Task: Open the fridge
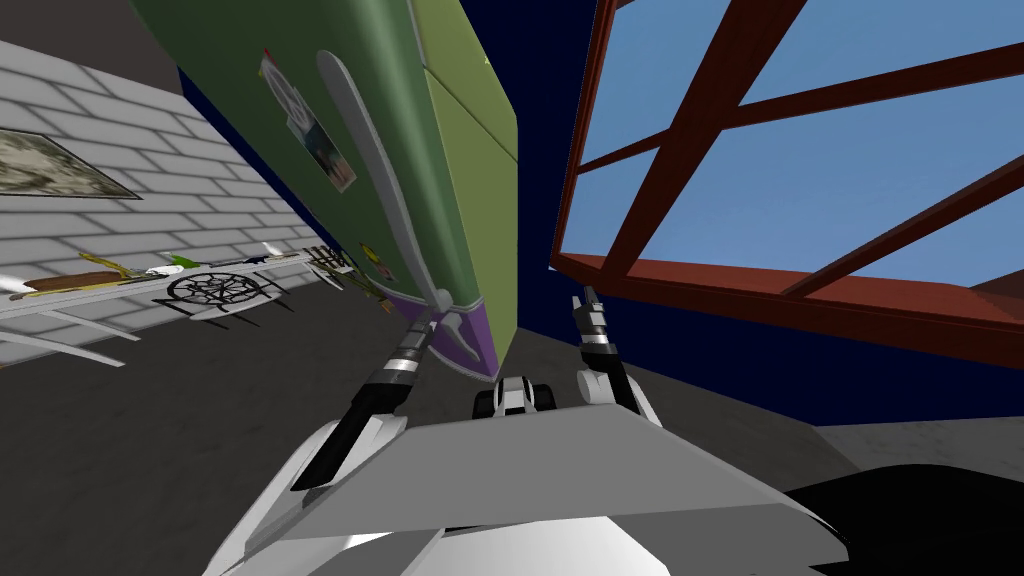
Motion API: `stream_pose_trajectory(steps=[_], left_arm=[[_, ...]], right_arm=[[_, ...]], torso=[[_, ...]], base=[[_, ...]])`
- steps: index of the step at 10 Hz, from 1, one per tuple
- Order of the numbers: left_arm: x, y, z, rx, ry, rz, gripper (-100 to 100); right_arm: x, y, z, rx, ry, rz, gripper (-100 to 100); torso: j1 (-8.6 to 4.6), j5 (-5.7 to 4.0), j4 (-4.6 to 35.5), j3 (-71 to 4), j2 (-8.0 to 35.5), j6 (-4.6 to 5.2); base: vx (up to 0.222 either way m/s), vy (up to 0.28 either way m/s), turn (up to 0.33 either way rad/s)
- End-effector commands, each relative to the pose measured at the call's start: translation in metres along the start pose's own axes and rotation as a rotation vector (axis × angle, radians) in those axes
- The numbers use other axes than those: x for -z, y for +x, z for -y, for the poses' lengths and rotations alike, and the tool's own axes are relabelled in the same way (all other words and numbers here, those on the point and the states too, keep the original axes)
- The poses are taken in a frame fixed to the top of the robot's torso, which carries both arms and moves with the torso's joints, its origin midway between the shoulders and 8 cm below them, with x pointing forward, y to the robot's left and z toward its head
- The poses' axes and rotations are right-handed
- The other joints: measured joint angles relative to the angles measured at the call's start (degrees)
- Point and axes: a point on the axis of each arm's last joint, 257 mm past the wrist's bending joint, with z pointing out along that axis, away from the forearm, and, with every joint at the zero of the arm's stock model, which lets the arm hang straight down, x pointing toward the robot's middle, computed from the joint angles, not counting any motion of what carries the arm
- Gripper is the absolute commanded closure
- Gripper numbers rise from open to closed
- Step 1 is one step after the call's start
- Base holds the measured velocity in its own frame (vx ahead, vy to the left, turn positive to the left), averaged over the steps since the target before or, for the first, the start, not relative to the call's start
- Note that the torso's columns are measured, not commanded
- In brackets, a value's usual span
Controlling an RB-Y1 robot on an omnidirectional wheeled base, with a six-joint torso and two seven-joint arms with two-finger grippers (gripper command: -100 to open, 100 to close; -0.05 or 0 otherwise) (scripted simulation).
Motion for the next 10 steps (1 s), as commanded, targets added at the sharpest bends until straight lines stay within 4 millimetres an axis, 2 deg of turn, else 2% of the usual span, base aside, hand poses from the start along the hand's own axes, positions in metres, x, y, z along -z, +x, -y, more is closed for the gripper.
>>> stream_pose_trajectory(steps=[1, 4, 7, 8, 9, 10], left_arm=[[0.003, 0.002, -0.011, -0.034, -0.055, -0.020, -100], [0.007, 0.003, -0.017, -0.068, -0.098, -0.039, -100], [0.009, 0.003, -0.008, -0.095, -0.108, -0.053, -100], [0.008, 0.003, -0.011, -0.089, -0.106, -0.050, -100], [0.002, -0.011, -0.017, -0.094, -0.121, -0.028, -100], [0.000, -0.015, -0.019, -0.095, -0.125, -0.020, -100]], right_arm=[[0.000, 0.000, 0.000, 0.000, 0.000, 0.000, 0], [0.000, 0.000, 0.000, 0.000, 0.000, 0.000, 0], [0.000, 0.000, 0.000, 0.000, 0.000, 0.000, 0], [0.000, 0.000, 0.000, 0.000, 0.000, 0.000, 0], [0.000, 0.000, 0.000, 0.000, 0.000, 0.000, 0], [0.000, 0.000, 0.000, 0.000, 0.000, 0.000, 0]], torso=[[0.01, 0.00, 0.00, 0.01, 0.02, 0.00], [0.03, 0.01, -0.03, -0.03, -0.05, 0.09], [-0.05, -0.02, -0.10, -0.19, -0.29, 0.08], [-0.01, 0.00, -0.05, -0.11, -0.17, 0.02], [0.04, 0.01, 0.01, 0.02, 0.05, 0.00], [0.01, 0.01, 0.06, 0.14, 0.22, 0.04]], base=[[0.054, -0.009, -0.036], [0.045, -0.007, -0.028], [0.036, -0.013, -0.040], [0.026, -0.006, -0.005], [-0.019, -0.019, -0.150], [-0.031, -0.022, -0.185]])
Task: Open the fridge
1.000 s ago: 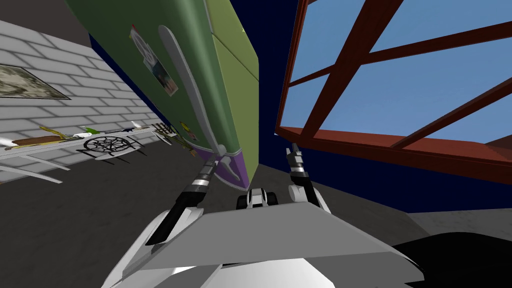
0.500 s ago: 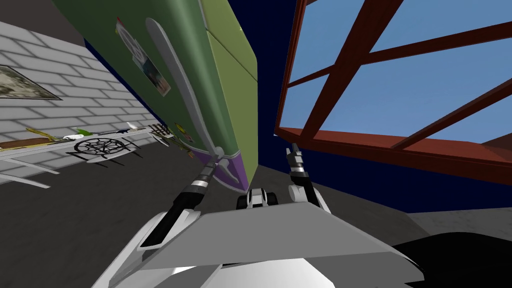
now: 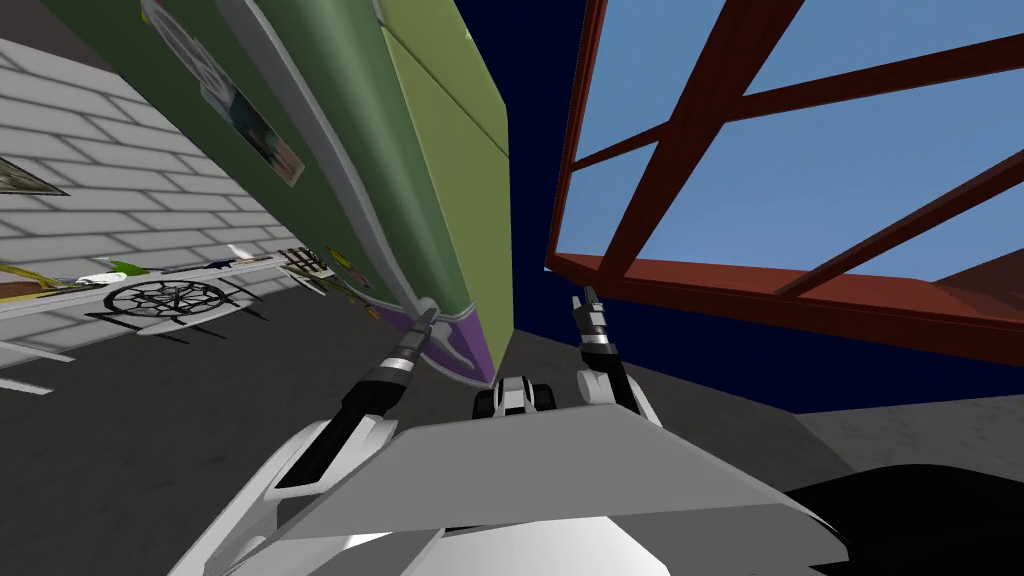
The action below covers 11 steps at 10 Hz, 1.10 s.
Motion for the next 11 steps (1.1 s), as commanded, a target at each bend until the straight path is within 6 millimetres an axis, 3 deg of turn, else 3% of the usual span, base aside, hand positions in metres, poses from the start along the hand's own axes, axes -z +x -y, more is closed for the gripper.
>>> stream_pose_trajectory(steps=[1, 3, 4, 5, 9, 11], left_arm=[[-0.007, -0.020, -0.011, -0.001, -0.024, 0.034, -100], [-0.014, -0.040, -0.018, 0.001, -0.041, 0.067, -100], [-0.011, -0.034, -0.017, 0.000, -0.034, 0.057, -100], [-0.009, -0.025, -0.013, -0.001, -0.028, 0.042, 100], [0.005, 0.007, 0.002, 0.002, 0.004, -0.012, 100], [0.002, 0.001, 0.004, 0.002, 0.013, -0.017, 100]], right_arm=[[0.000, 0.000, 0.000, 0.000, 0.000, 0.000, 0], [0.000, 0.000, 0.000, 0.000, 0.000, 0.000, 0], [0.000, 0.000, 0.000, 0.000, 0.000, 0.000, 0], [0.000, 0.000, 0.000, 0.000, 0.000, 0.000, 0], [0.000, 0.000, 0.000, 0.000, 0.000, 0.000, 0], [0.000, 0.000, 0.000, 0.000, 0.000, 0.000, 0]], torso=[[-0.01, -0.01, 0.01, 0.02, 0.01, -0.04], [-0.02, -0.02, -0.03, -0.08, -0.13, -0.03], [-0.02, -0.01, -0.06, -0.12, -0.20, -0.04], [0.07, 0.01, -0.08, -0.17, -0.28, -0.07], [0.21, 0.11, -0.19, -0.23, -0.39, -0.08], [0.16, 0.06, -0.12, -0.22, -0.34, -0.04]], base=[[-0.037, -0.026, -0.172], [-0.046, -0.039, -0.194], [-0.019, -0.018, -0.032], [0.017, 0.009, 0.193], [0.041, 0.033, 0.178], [-0.050, 0.064, -0.101]])
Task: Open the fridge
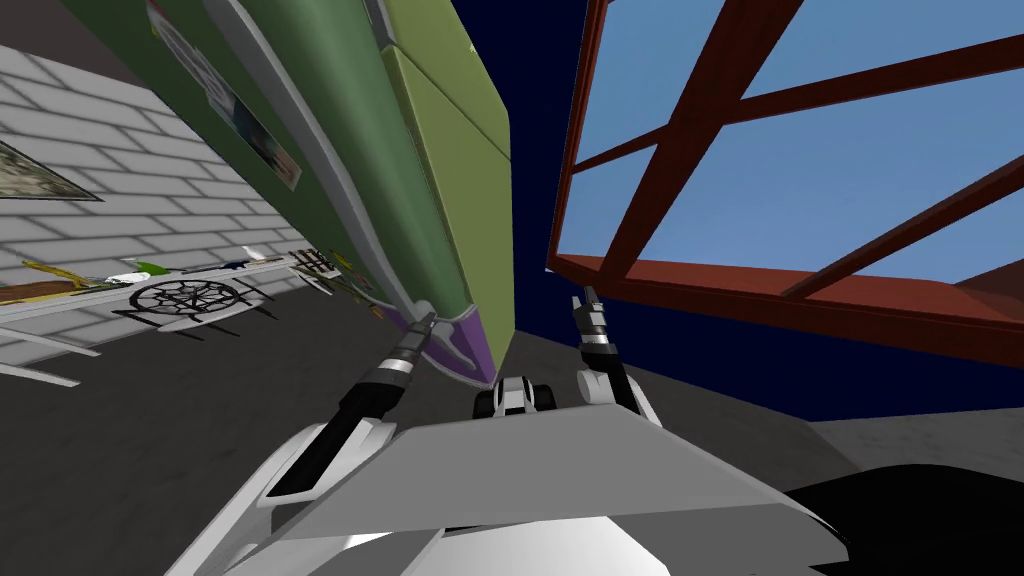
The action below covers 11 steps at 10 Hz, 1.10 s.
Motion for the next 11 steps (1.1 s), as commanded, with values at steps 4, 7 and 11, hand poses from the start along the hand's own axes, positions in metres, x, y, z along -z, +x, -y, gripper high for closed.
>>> stream_pose_trajectory(steps=[4, 7, 11], left_arm=[[-0.006, -0.002, -0.002, 0.001, 0.014, -0.031, 100], [-0.010, -0.004, -0.004, 0.001, 0.023, -0.051, 100], [-0.016, -0.009, -0.005, 0.001, 0.035, -0.077, 100]], right_arm=[[0.000, 0.000, 0.000, 0.000, 0.000, 0.000, 0], [0.000, 0.000, 0.000, 0.000, 0.000, 0.000, 0], [0.000, 0.000, 0.000, 0.000, 0.000, 0.000, 0]], torso=[[0.73, 0.07, 0.23, 0.05, 0.14, -0.17], [0.60, -0.01, 0.19, -0.20, -0.19, -0.16], [0.62, -0.10, 0.26, -0.32, -0.31, -0.33]], base=[[-0.206, 0.196, -0.193], [-0.278, 0.228, -0.215], [-0.251, 0.197, -0.195]])
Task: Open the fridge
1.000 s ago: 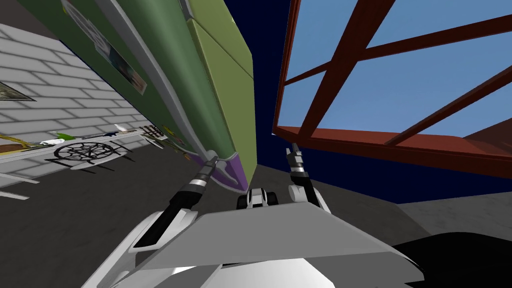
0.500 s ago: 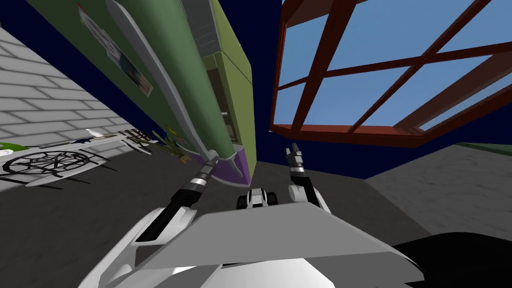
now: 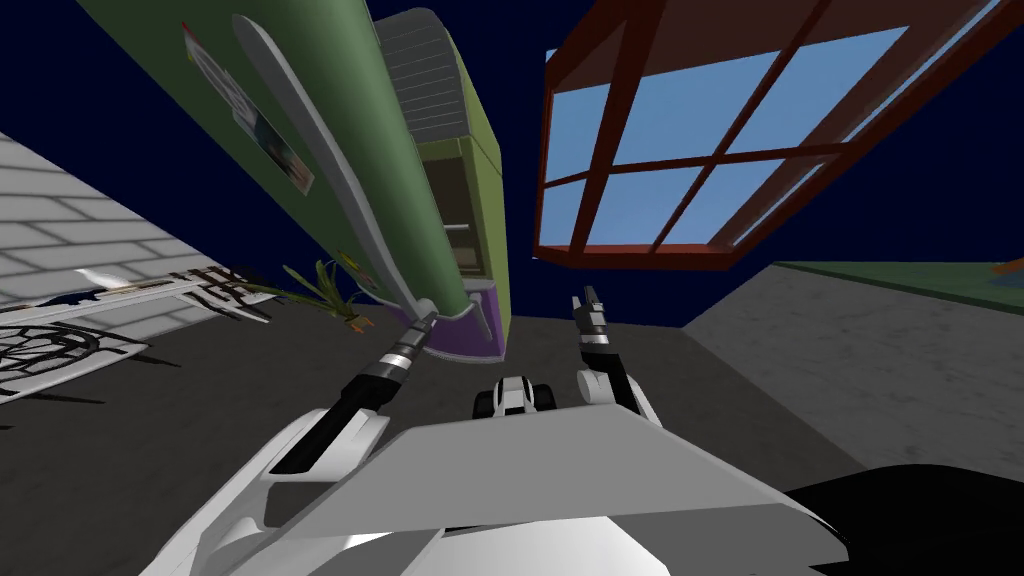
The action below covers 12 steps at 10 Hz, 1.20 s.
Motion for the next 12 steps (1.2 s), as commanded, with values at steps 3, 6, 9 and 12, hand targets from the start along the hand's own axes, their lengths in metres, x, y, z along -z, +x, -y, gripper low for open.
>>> stream_pose_trajectory(steps=[3, 6, 9, 12], left_arm=[[-0.007, -0.015, 0.003, -0.015, 0.022, -0.009, 100], [-0.008, -0.015, -0.007, -0.007, 0.015, -0.031, 100], [-0.009, -0.019, -0.010, -0.008, 0.017, -0.036, 100], [-0.012, -0.028, -0.015, -0.010, 0.023, -0.046, 100]], right_arm=[[0.000, 0.000, 0.000, 0.000, 0.000, 0.000, 0], [0.000, 0.000, 0.000, 0.000, 0.000, 0.000, 0], [0.000, 0.000, 0.000, 0.000, 0.000, 0.000, 0], [0.000, 0.000, 0.000, 0.000, 0.000, 0.000, 0]], torso=[[-0.29, -0.02, -0.03, 0.12, 0.11, 0.09], [-0.69, -0.01, -0.27, 0.11, 0.04, 0.37], [0.31, 0.16, -0.03, 0.25, 0.34, 0.01], [0.31, 0.11, -0.08, -0.03, -0.08, 0.09]], base=[[-0.255, 0.185, -0.190], [-0.163, 0.145, -0.233], [-0.242, 0.229, -0.150], [-0.267, 0.228, -0.238]])
